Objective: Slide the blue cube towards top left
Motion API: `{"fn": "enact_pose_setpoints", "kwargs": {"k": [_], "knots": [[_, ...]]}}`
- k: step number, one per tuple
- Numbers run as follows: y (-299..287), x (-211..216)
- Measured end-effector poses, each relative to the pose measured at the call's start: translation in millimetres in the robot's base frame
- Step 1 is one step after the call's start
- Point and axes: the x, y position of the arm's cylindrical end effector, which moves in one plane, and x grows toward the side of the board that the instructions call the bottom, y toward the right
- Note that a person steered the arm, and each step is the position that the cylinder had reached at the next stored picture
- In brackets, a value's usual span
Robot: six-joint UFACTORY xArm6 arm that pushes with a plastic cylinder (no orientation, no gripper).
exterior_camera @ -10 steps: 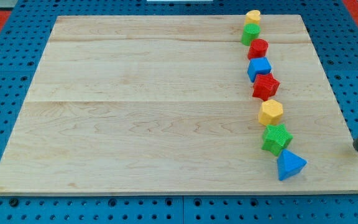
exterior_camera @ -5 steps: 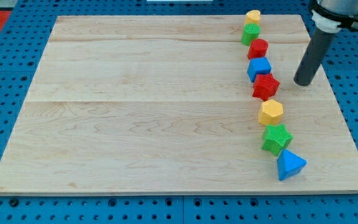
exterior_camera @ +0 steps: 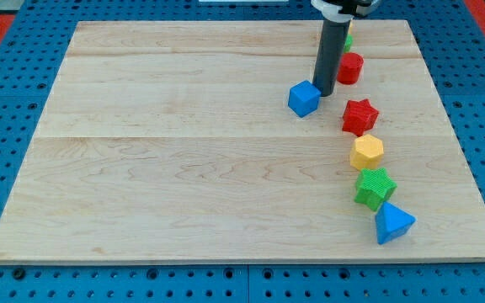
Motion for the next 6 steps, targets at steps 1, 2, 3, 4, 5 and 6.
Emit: {"fn": "enact_pose_setpoints", "kwargs": {"k": [1,2,3,4,5,6], "knots": [[0,0],[-21,0],[-43,11],[-41,13],[-42,22],[-34,36]]}}
